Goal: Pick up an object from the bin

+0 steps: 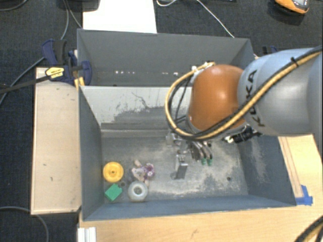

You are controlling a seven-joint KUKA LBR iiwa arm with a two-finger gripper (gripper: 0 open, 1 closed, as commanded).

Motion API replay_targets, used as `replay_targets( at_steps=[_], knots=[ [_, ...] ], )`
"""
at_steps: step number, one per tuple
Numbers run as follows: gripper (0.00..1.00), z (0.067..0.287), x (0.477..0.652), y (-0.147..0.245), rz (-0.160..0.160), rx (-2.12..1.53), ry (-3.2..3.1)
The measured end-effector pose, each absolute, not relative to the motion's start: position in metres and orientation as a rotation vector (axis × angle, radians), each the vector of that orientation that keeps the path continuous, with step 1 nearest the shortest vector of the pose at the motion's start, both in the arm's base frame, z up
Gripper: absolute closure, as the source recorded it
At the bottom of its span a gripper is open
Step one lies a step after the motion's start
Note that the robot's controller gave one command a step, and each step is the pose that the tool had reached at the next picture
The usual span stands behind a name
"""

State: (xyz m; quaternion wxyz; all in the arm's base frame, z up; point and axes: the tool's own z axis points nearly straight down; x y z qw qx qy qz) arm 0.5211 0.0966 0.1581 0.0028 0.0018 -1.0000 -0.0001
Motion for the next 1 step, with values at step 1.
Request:
replay_targets(
  at_steps=[1],
  knots=[
    [0.00,0.1627,0.5229,0.0959,-0.002,-0.002,-3.144]
  ],
)
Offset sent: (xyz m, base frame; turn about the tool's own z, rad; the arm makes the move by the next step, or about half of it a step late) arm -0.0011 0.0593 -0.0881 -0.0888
